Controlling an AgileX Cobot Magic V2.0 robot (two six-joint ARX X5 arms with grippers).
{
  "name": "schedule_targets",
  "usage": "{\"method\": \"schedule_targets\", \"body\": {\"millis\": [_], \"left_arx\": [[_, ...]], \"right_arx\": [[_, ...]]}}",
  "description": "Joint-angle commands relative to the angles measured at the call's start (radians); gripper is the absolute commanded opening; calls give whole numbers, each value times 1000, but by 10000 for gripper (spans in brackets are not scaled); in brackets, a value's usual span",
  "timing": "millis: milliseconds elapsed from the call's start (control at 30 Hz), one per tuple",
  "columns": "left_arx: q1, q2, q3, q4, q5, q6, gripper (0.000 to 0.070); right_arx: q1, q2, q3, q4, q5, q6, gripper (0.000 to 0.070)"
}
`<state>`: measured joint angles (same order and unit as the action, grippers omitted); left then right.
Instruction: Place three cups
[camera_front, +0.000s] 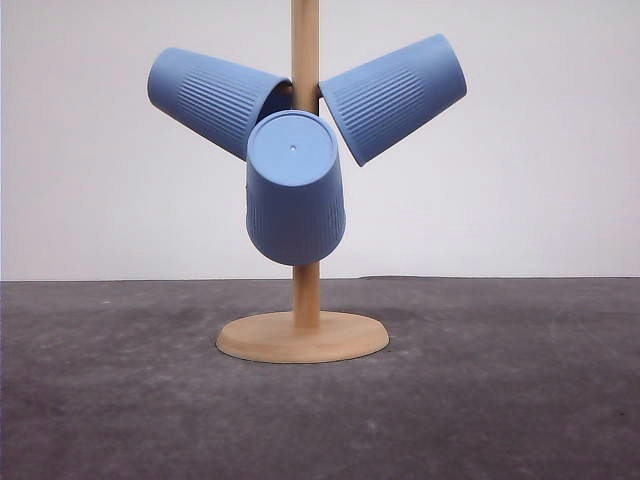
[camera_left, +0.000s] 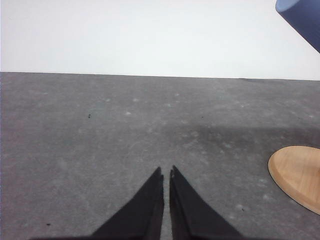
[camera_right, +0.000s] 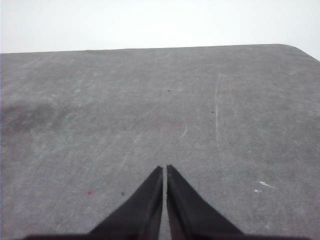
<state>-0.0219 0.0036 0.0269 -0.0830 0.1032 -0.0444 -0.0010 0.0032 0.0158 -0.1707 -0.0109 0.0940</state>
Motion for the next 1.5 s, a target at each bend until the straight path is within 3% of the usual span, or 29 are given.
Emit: {"method": "schedule_targets", "body": {"millis": [0, 1467], "left_arx": [[0, 0, -14, 8, 0, 3, 0], [0, 0, -14, 8, 0, 3, 0]], "right_arx": [[0, 0, -3, 13, 1, 10, 12], [0, 0, -3, 13, 0, 10, 12]]}}
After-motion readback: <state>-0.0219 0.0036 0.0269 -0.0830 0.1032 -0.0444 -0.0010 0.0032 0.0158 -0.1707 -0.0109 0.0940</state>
